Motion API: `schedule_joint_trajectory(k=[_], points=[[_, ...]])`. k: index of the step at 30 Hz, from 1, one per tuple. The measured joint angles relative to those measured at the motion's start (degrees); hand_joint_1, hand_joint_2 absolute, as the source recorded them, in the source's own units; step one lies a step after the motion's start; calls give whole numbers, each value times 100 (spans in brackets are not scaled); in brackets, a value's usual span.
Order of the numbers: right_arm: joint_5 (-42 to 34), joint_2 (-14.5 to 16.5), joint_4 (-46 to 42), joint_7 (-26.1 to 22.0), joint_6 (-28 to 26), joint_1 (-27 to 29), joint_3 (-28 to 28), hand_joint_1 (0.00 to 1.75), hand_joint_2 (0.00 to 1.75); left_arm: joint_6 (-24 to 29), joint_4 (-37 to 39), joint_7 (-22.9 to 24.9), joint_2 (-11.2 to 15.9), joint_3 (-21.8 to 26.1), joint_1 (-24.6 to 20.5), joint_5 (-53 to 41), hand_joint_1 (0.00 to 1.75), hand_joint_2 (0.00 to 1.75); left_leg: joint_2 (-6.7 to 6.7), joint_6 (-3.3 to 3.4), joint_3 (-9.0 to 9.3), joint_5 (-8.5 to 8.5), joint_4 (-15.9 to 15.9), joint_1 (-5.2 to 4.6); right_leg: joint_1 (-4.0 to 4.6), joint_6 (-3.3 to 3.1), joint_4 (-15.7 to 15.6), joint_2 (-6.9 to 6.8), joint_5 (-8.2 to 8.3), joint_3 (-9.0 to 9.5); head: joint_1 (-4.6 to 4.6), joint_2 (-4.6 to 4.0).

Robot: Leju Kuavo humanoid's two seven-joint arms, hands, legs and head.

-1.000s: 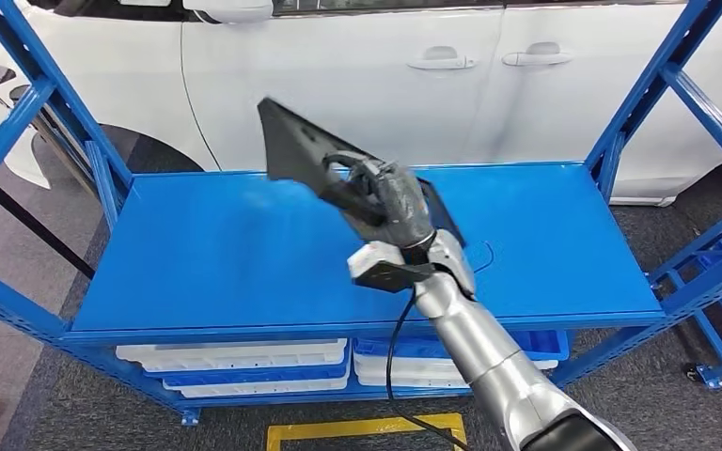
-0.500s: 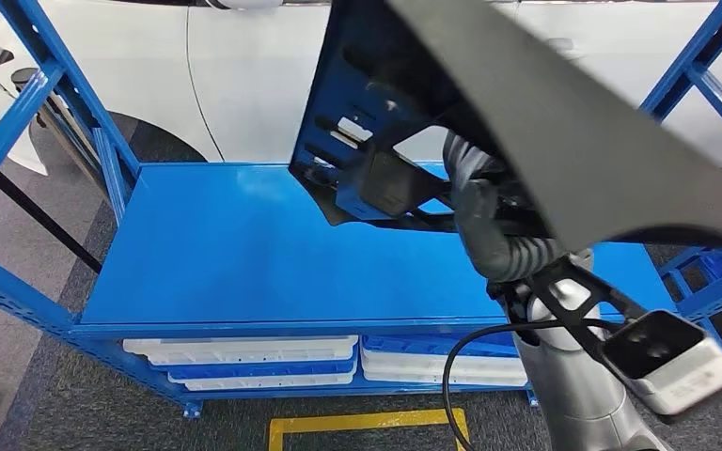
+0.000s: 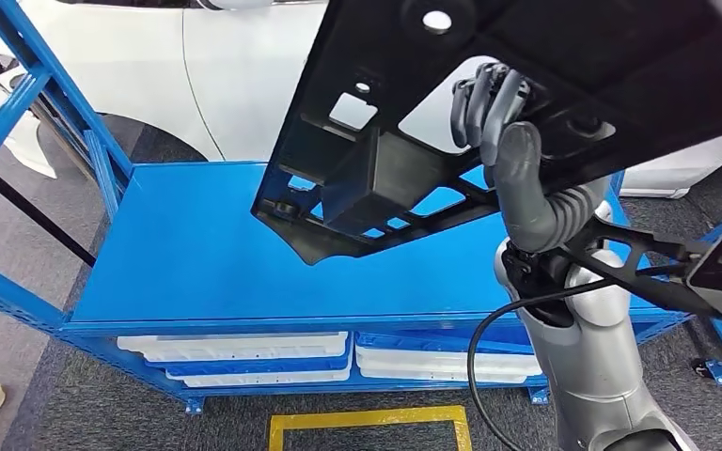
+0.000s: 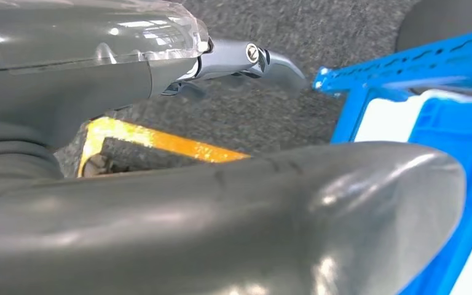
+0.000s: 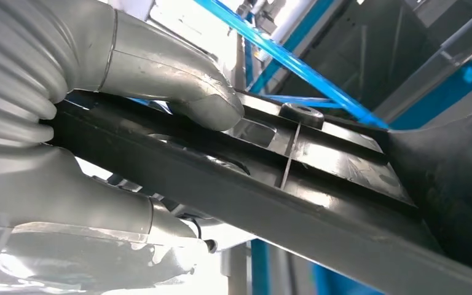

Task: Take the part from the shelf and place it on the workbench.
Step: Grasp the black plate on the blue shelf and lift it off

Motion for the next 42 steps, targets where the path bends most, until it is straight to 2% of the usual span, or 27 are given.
schedule_joint_trajectory(k=[2, 4, 5, 6, 8, 9, 10, 13, 14, 15, 17, 18, 19, 20, 21, 23, 25, 28, 29, 30, 33, 34, 35, 36, 38, 40, 42], points=[[-38, 23, 128, 58, 41, 1, 4, 175, 175, 29, -1, 10, -5, 21, 11, 36, 0, 0, 6, -24, -267, -456, 713, 5, 14, -45, -5, -18, 55, -64, 0, 0], [-48, 34, 229, 73, 63, 11, 13, 175, 175, 37, -1, 13, -5, 50, 23, 50, 0, 0, 6, -27, -424, -690, 1243, 4, 43, -60, -1, -25, 121, -151, 0, 0], [-49, 34, 266, 73, 68, 15, 17, 175, 175, 37, -1, 14, -5, 67, 30, 50, 0, 0, 6, -13, -348, -648, 1200, 1, 57, -61, 0, -25, 157, -194, 0, 0], [-49, 34, 294, 73, 69, 17, 20, 175, 175, 37, -1, 15, -6, 82, 35, 50, 0, 0, 6, 13, -154, -519, 924, -3, 69, -59, 1, -24, 195, -231, 0, 0], [-49, 37, 334, 73, 69, 13, 22, 175, 175, 37, -2, 17, 2, 102, 30, 49, 0, 0, 10, 88, 375, -241, 70, -36, 93, -36, 1, -23, 271, -281, 0, 0], [-50, 40, 350, 75, 70, 10, 22, 175, 175, 37, -2, 17, 7, 108, 24, 49, 0, 0, 12, 117, 545, -155, -236, -60, 95, -11, -1, -24, 309, -294, -1, 0], [-53, 45, 365, 82, 72, 8, 22, 175, 175, 37, -3, 18, 11, 111, 21, 49, 0, 0, 14, 144, 624, -112, -400, -85, 89, 21, -6, -28, 346, -301, -1, 0], [-68, 53, 411, 119, 80, 30, 22, 175, 175, 37, -3, 41, 20, 118, 39, 52, 0, 0, 23, 218, 569, 34, -458, -102, 63, 124, -44, -26, 435, -324, 0, 0], [-70, 51, 425, 109, 79, 53, 16, 175, 175, 38, -3, 62, 22, 120, 42, 55, 0, 0, 35, 254, 531, 107, -481, -88, 60, 149, 10, -17, 347, -367, 1, 0], [-65, 46, 439, 74, 78, 92, 7, 175, 175, 43, -3, 88, 22, 120, 42, 61, 0, 0, 49, 284, 474, 186, -504, -68, 55, 175, 178, -8, 146, -446, 1, 0], [-50, 32, 467, -47, 75, 223, -18, 175, 175, 55, -3, 159, 22, 122, 45, 74, 0, 0, 64, 319, 317, 318, -506, -59, 26, 222, 862, 2, -443, -670, 1, 0], [-42, 22, 481, -118, 80, 312, -28, 175, 175, 65, -3, 199, 22, 126, 53, 83, 0, 0, 65, 317, 234, 378, -500, -59, 10, 248, 1251, 1, -660, -759, 1, 0], [-41, 9, 494, -187, 86, 408, -34, 175, 175, 78, -3, 239, 22, 132, 64, 93, 0, 0, 65, 310, 155, 432, -493, -59, -2, 270, 1528, 0, -749, -783, 1, 0], [-41, -5, 502, -250, 94, 505, -38, 175, 175, 98, -3, 280, 22, 139, 78, 102, 0, 0, 65, 299, 77, 482, -482, -58, -12, 284, 1617, 0, -717, -710, 1, 0], [-42, -23, 507, -312, 104, 599, -43, 175, 175, 121, -3, 321, 22, 147, 90, 110, 0, 0, 65, 286, 5, 526, -467, -56, -20, 289, 1480, -2, -602, -522, 1, 0], [-45, -56, 490, -435, 120, 776, -66, 175, 175, 162, -3, 409, 22, 155, 110, 105, 0, 0, 63, 247, -121, 597, -421, -59, -21, 273, 715, -3, -437, 104, 1, 0], [-47, -87, 447, -546, 128, 944, -109, 175, 175, 182, -3, 478, 22, 156, 124, 81, 0, 0, 55, 193, -186, 658, -385, -69, 4, 218, 81, 1, -461, 537, -1, 0], [-20, -143, 372, -763, 103, 1217, -196, 175, 175, 188, -3, 566, 24, 155, 153, 4, 0, 0, 46, 93, -210, 742, -391, -61, 28, 102, -76, -8, -428, 558, 1, 0], [5, -167, 336, -883, 98, 1338, -239, 175, 175, 191, -3, 616, 25, 154, 165, -36, 0, 0, 43, 67, -242, 673, -344, -54, 20, 54, -89, -21, -380, 527, 1, 0], [27, -197, 290, -1015, 110, 1482, -291, 175, 175, 203, -3, 683, 24, 153, 178, -70, 0, 0, 40, 48, -299, 497, -200, -47, 9, 8, -109, -36, -320, 481, 0, 0], [66, -312, 130, -1337, 258, 1931, -478, 175, 175, 292, -3, 949, 17, 153, 200, -102, 0, 0, 38, 9, -554, -333, 793, -36, 15, -60, -118, -60, -140, 271, -1, 0], [86, -350, 78, -1386, 323, 2058, -547, 175, 175, 344, -3, 1039, 16, 156, 202, -85, 0, 0, 38, 0, -581, -461, 1100, -35, 24, -61, -112, -62, -80, 188, 0, 0], [108, -385, 28, -1411, 382, 2161, -618, 175, 175, 403, -3, 1124, 11, 162, 205, -68, 0, 0, 38, 0, -535, -455, 1250, -36, 31, -58, -105, -61, -22, 105, 0, 0], [125, -417, -21, -1417, 435, 2244, -689, 175, 175, 464, -3, 1206, 4, 174, 209, -52, 0, 0, 38, 11, -397, -341, 1207, -37, 38, -51, -95, -57, 36, 24, 0, 0], [109, -483, -123, -1395, 504, 2366, -853, 175, 175, 554, -4, 1371, -11, 208, 217, -50, 0, 0, 35, 69, 156, -83, 562, -47, 50, -22, -70, -45, 145, -118, 0, 0], [68, -551, -233, -1373, 545, 2461, -1047, 175, 175, 596, -7, 1502, -19, 237, 222, -69, 0, 0, 33, 120, 710, -101, -254, -77, 61, 32, -57, -45, 246, -193, 0, 0], [53, -601, -321, -1369, 580, 2536, -1210, 175, 175, 611, -10, 1567, -24, 251, 240, -85, 0, 0, 31, 150, 869, -156, -576, -118, 51, 102, -81, -59, 353, -201, 0, 0]])
